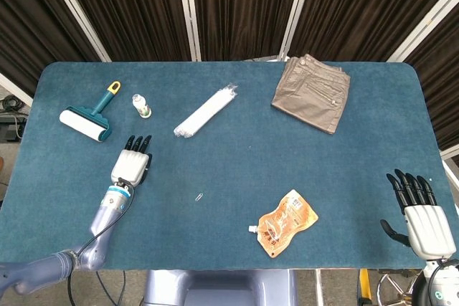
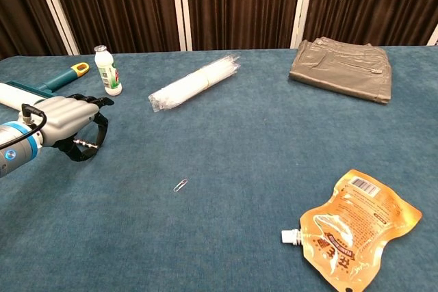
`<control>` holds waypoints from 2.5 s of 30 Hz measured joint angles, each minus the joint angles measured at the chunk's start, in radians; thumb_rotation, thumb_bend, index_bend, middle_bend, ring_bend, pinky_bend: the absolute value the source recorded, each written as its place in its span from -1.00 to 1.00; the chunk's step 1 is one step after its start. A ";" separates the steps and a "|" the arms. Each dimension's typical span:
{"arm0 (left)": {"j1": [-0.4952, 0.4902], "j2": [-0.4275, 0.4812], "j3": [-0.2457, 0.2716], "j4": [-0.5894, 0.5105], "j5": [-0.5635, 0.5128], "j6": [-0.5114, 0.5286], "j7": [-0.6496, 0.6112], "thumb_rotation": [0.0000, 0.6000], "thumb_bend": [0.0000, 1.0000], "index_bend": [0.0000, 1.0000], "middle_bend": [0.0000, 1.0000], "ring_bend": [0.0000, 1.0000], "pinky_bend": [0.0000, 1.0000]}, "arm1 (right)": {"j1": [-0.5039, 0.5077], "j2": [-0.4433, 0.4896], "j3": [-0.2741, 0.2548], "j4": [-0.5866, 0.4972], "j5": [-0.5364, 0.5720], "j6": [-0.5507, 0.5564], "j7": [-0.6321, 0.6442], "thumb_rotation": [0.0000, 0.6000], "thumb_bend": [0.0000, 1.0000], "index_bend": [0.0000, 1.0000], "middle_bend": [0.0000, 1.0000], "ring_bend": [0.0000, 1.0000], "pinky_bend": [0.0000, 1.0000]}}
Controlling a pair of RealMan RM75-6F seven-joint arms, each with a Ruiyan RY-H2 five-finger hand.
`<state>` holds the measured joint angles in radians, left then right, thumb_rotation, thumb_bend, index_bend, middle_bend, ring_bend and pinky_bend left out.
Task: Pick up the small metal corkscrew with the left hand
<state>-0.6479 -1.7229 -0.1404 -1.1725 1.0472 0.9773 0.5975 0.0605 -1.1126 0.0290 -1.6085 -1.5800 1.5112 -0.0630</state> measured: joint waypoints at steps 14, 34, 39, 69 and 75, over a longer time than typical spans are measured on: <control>0.010 0.066 0.003 -0.112 0.037 0.040 -0.027 1.00 -0.10 0.11 -1.00 -1.00 -1.00 | -0.001 0.001 0.001 -0.002 0.004 -0.001 -0.004 1.00 -0.67 -0.96 -1.00 -1.00 -1.00; 0.014 0.180 0.002 -0.267 0.044 0.074 -0.009 1.00 -0.11 0.17 -1.00 -1.00 -1.00 | -0.001 0.001 0.001 -0.004 0.010 -0.005 -0.014 1.00 -0.67 -0.96 -1.00 -1.00 -1.00; 0.012 0.194 -0.001 -0.297 0.041 0.081 -0.006 1.00 -0.11 0.17 -1.00 -1.00 -1.00 | -0.001 0.001 0.002 -0.005 0.012 -0.005 -0.014 1.00 -0.67 -0.96 -1.00 -1.00 -1.00; -0.055 0.113 -0.015 -0.466 0.018 0.101 0.046 1.00 -0.10 0.20 -1.00 -1.00 -1.00 | 0.002 -0.004 0.005 -0.002 0.011 -0.006 -0.017 1.00 -0.67 -0.96 -1.00 -1.00 -1.00; -0.064 0.101 -0.008 -0.504 0.013 0.110 0.063 1.00 -0.10 0.20 -1.00 -1.00 -1.00 | 0.002 -0.005 0.005 0.005 0.006 -0.001 -0.025 1.00 -0.67 -0.96 -1.00 -1.00 -1.00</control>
<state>-0.7122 -1.6223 -0.1481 -1.6769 1.0599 1.0870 0.6602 0.0622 -1.1178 0.0337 -1.6039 -1.5737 1.5101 -0.0880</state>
